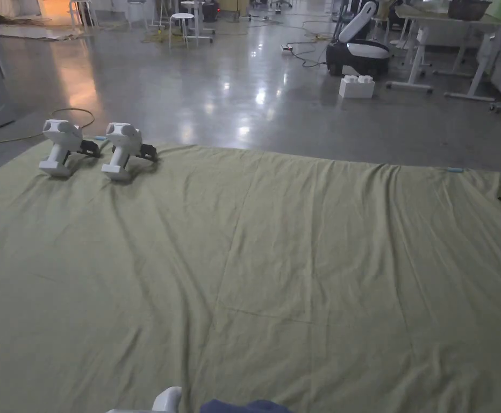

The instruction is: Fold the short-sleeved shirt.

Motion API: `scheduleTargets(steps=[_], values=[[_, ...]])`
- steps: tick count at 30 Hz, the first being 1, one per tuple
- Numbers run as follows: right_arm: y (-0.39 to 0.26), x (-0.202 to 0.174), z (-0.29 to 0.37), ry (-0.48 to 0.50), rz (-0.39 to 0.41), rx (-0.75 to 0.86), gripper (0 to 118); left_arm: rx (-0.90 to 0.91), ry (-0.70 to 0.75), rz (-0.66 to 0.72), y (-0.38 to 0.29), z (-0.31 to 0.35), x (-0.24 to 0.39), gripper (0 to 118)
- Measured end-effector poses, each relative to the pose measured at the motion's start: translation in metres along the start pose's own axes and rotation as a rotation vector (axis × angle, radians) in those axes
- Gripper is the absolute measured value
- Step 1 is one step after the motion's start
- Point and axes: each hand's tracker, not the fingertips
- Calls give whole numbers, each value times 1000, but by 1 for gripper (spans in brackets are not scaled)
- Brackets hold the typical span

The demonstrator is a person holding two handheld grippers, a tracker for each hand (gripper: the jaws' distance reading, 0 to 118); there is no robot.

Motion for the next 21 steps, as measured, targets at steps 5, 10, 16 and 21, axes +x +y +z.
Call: scheduleTargets(steps=[5, 10, 16, 21], values=[[0, 1, 1, 14, -8, 3, 4, -18, -97, 70, 0, 7, -26, 39], [4, -6, 2, -8, 36, -4, 4, -11, -116, 46, 0, 9, -24, 34], [37, -13, 13, -45, 85, 40, 4, -29, -154, 14, 28, 38, -10, 33], [83, -6, 19, -83, 96, 133, 4, -13, -122, -19, 72, 101, -11, 33]])
